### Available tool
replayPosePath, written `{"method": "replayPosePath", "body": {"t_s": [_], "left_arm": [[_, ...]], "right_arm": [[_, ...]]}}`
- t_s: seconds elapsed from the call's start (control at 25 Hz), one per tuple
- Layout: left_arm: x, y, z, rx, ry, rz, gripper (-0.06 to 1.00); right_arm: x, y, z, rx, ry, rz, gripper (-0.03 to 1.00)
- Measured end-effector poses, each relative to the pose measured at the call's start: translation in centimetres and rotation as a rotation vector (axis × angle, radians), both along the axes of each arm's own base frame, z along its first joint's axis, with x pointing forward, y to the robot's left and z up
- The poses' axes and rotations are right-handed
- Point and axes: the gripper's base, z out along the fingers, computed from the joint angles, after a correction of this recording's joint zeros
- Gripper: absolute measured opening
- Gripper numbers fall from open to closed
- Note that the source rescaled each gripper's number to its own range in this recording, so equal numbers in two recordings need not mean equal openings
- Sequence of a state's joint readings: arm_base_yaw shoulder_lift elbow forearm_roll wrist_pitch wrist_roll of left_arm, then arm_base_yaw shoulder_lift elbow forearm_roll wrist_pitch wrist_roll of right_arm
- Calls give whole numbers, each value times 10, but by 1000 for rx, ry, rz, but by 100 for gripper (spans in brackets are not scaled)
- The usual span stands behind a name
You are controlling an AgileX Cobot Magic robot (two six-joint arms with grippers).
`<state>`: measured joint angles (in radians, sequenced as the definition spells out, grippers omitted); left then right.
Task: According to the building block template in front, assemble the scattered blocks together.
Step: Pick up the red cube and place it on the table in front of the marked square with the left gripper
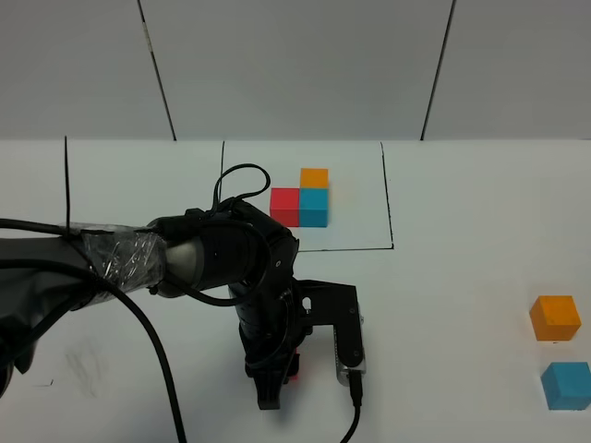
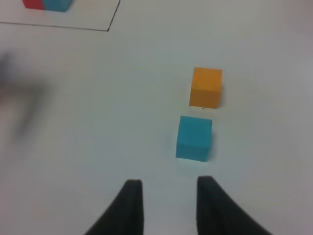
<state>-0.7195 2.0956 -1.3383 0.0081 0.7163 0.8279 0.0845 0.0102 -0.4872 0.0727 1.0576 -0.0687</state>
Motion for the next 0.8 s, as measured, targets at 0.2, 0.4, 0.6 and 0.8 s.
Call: {"method": "replayPosePath", "body": {"t_s": [0.2, 0.4, 0.6, 0.8], "left_arm": [[1, 0, -3, 1, -2, -19, 1], [1, -1, -9, 7, 5, -23, 1], [1, -1, -10, 7, 6, -24, 1], [0, -1, -10, 5, 13, -19, 1]], "right_arm": [[0, 0, 0, 0, 0, 0, 0], [0, 0, 0, 0, 0, 0, 0], [0, 0, 0, 0, -1, 0, 0], [0, 0, 0, 0, -1, 0, 0]]}}
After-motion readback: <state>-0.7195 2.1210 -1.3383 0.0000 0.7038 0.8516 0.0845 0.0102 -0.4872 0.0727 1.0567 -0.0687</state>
